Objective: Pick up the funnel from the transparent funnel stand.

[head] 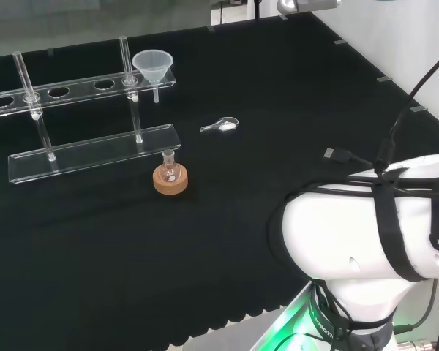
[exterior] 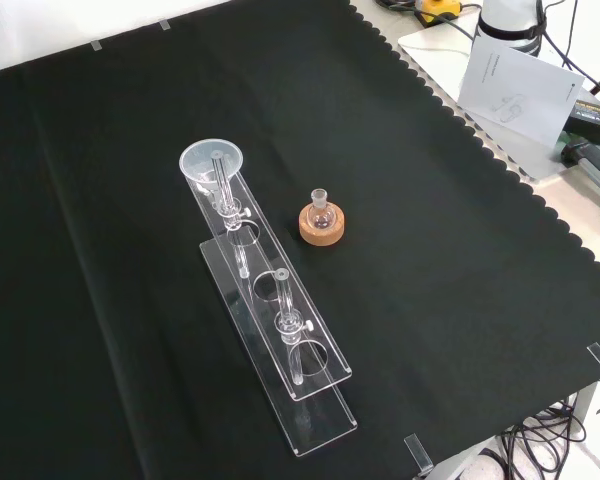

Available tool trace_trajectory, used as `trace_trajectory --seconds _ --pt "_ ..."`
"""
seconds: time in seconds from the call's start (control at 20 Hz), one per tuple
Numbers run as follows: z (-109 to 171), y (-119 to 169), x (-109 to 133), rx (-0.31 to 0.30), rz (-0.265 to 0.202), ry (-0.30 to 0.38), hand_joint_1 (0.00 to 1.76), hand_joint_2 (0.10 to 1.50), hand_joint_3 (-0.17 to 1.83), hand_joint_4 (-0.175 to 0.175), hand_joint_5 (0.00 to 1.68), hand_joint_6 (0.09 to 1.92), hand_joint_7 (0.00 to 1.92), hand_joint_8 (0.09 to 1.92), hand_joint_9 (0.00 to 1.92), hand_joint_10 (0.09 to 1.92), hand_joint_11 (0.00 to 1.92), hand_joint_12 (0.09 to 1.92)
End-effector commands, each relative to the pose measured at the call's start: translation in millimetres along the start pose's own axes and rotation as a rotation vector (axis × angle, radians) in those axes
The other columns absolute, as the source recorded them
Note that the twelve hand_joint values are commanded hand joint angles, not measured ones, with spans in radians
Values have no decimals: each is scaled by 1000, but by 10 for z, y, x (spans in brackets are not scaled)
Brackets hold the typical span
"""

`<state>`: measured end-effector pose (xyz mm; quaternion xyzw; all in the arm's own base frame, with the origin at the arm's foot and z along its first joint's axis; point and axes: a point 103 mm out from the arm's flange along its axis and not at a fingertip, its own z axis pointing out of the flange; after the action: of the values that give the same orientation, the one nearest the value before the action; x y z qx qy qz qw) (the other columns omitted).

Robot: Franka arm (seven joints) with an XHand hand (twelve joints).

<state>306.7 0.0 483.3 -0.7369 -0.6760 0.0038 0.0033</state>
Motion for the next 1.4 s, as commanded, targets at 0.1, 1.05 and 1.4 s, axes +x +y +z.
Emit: trace_trajectory --seconds 0.1,1.05,1.4 --pt "-16 -12 39 -12 2 -19 0 1145 496 15 128 111 8 271 78 646 16 1332" --pt "146 243 151 19 39 -52 0 1195 389 14 170 87 0 307 84 651 0 1370" --pt "405 761 181 70 -20 -65 0 1196 377 13 177 87 0 318 93 655 0 1374"
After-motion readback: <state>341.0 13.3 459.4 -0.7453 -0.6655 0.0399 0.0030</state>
